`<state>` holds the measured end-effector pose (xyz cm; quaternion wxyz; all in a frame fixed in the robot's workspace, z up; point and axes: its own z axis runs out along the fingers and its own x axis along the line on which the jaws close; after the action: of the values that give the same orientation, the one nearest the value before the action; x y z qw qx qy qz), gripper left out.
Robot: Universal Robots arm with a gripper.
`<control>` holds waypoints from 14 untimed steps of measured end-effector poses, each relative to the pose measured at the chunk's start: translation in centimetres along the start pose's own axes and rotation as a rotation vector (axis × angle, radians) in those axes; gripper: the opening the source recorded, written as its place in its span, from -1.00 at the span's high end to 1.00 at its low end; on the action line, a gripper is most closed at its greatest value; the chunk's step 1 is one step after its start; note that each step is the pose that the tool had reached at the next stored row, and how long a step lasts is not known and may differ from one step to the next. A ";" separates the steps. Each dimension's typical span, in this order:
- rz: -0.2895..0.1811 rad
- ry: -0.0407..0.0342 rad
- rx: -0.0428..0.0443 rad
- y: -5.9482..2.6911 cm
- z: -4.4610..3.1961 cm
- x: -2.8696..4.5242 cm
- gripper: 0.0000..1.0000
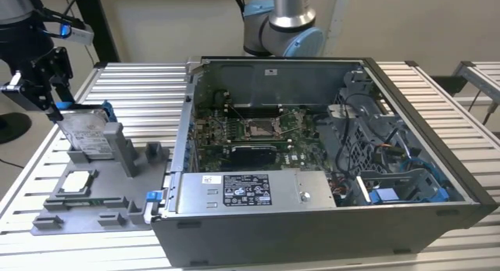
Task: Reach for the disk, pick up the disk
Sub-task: 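Pick up the disk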
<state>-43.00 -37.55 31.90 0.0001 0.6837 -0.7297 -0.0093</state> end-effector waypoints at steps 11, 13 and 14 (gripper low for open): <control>-0.001 -0.0011 0.0172 0.21 0.62 -0.13 -1.00; -0.001 -0.0011 0.0172 0.29 0.81 -0.20 -1.00; -0.002 -0.0010 0.0172 0.33 0.90 -0.27 -1.00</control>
<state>-43.32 -37.26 31.01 -0.0061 0.6845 -0.7289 -0.0033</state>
